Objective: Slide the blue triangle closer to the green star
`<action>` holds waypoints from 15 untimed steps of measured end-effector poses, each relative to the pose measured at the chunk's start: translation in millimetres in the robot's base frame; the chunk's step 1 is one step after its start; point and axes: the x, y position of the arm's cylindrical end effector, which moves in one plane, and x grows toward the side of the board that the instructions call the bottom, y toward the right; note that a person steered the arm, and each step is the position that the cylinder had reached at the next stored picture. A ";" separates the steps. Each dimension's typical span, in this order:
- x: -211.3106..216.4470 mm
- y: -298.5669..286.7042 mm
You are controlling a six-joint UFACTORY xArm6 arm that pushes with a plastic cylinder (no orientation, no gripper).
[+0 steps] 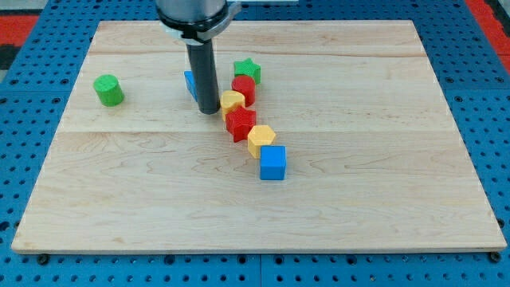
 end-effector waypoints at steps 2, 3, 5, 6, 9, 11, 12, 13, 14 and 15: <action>-3.7 -4.0; -3.7 -13.2; -29.9 -15.8; -49.9 -22.7; -31.9 -35.6; -31.3 -46.0; -47.4 -46.0; -63.0 -46.0; -73.9 -46.0; -97.3 -46.0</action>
